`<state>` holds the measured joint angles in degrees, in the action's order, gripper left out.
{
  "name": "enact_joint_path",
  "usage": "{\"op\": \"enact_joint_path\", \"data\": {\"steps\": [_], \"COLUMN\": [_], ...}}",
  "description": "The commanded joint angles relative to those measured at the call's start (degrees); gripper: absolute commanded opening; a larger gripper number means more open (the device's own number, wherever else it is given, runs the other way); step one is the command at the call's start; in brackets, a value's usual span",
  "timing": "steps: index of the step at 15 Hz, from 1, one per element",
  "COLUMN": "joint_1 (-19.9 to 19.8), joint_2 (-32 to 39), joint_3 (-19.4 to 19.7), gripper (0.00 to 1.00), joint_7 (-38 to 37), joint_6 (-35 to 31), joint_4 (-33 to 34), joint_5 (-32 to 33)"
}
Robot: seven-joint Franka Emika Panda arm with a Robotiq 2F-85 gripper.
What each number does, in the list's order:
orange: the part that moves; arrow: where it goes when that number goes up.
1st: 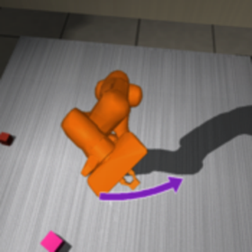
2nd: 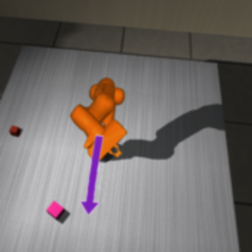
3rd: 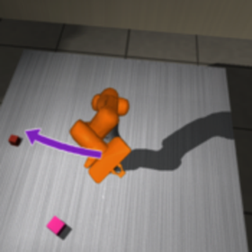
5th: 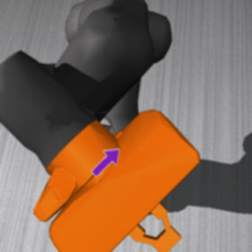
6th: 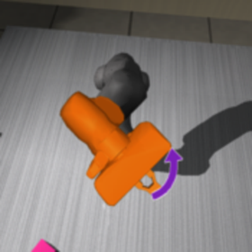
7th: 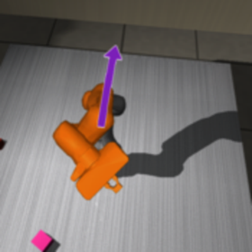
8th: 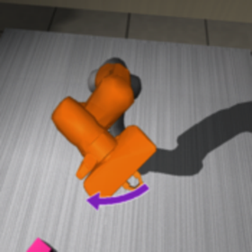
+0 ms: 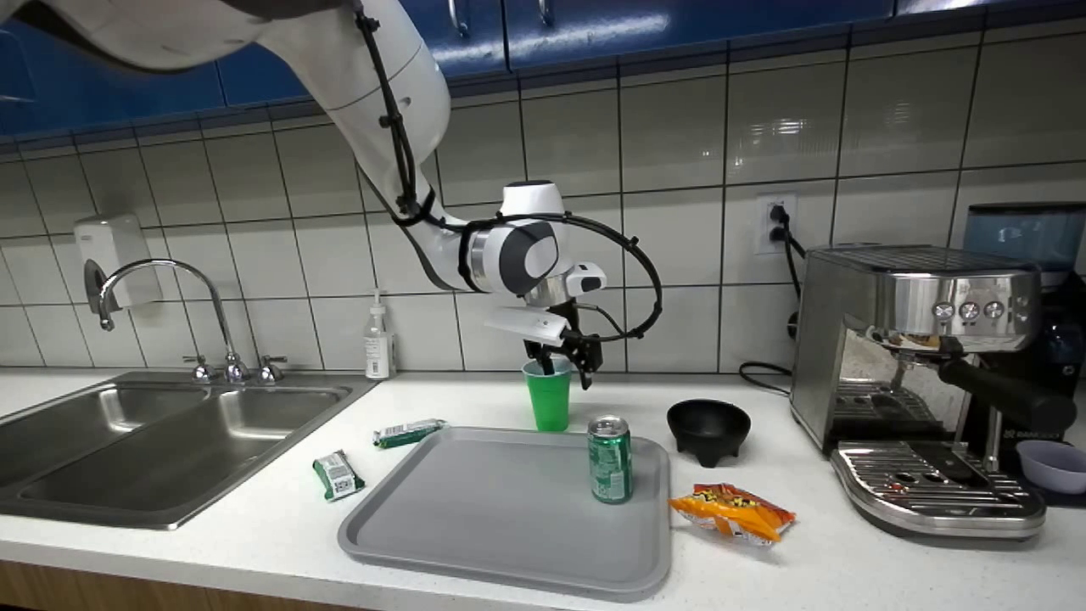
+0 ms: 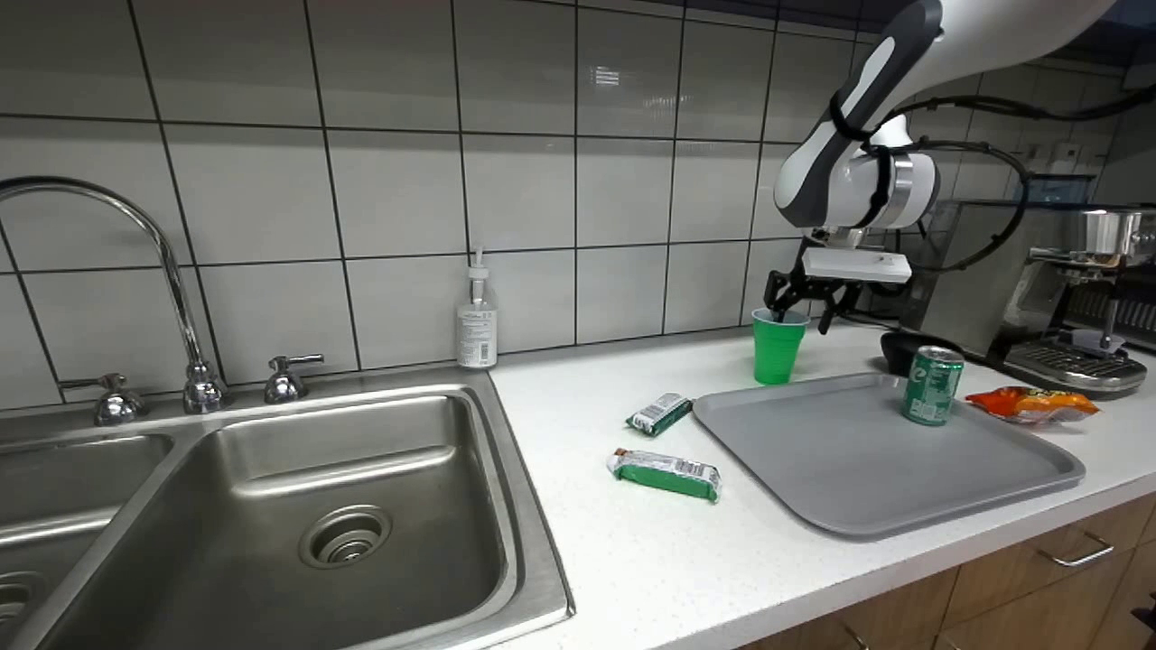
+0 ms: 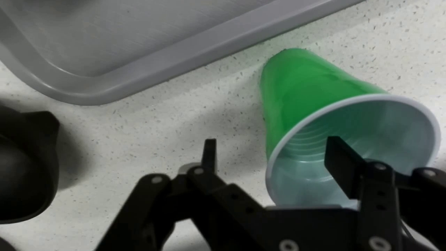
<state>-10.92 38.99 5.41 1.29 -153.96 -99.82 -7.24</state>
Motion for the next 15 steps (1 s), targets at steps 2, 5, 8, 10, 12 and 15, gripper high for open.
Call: {"op": "enact_joint_path", "data": {"steps": [2,5,8,10,12,15], "joint_1": [0.2,0.3,0.3,0.2,0.2,0.1], "joint_2": [0.4,0.3,0.2,-0.1,-0.6,-1.6], "joint_3": [0.4,0.4,0.3,0.2,-0.2,-0.7], "gripper": [0.42,0.18,0.0,0.0,0.01,0.01], "joint_7": [-1.1,-1.0,-0.9,-0.8,-0.6,-0.4], "joint_6": [2.3,2.3,2.4,2.3,1.9,1.2], "joint_4": [1.9,1.8,1.6,1.4,1.1,0.1], "joint_5": [1.2,1.4,1.4,1.4,1.1,0.6]}}
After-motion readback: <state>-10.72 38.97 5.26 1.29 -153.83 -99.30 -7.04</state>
